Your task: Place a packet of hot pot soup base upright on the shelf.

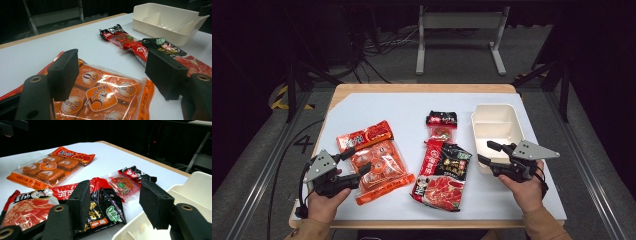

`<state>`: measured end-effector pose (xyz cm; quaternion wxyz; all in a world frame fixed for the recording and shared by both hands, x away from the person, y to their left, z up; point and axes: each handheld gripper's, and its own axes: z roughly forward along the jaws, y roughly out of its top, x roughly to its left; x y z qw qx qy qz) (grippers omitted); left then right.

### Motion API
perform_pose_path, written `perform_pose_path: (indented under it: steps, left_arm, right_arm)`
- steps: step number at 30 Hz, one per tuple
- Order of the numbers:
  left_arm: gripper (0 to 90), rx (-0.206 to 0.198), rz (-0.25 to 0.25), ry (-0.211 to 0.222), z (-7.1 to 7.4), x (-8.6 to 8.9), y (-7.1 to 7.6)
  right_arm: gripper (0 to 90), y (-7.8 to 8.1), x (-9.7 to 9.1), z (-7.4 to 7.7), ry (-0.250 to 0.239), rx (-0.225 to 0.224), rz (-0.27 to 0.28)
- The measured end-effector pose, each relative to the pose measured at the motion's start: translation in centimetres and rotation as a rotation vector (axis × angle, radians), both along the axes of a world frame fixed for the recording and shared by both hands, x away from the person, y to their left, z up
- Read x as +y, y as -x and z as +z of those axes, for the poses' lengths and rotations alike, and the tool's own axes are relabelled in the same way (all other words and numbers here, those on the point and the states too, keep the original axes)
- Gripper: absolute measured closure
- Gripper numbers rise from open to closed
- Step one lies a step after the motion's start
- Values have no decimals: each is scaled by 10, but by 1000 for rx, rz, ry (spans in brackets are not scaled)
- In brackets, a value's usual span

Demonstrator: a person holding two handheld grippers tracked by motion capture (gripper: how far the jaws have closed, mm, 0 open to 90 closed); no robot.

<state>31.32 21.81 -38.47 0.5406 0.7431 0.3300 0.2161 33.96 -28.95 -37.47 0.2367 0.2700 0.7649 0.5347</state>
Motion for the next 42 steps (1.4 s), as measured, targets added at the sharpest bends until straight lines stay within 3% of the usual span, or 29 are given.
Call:
perform_pose_path:
  steps: [15,20,25,33,37,42]
  left_arm:
    - [273,0,-25,7,2,-6,-2]
    - [263,23,-56,17,4,-12,-8]
    - [264,71,-85,56,10,-22,-20]
    - [255,56,-124,-46,11,-46,-34]
    - [250,89,-181,-11,13,-58,-43]
    - [234,95,-191,-10,17,-75,-52]
  right_arm:
    - [425,2,3,2,16,-11,13]
    - [421,2,2,3,11,-11,5]
    - [415,2,1,4,12,-14,4]
    - [404,3,-1,5,9,-10,-2]
    - [404,3,-1,5,13,-12,2]
    - [403,4,-2,5,8,-9,-3]
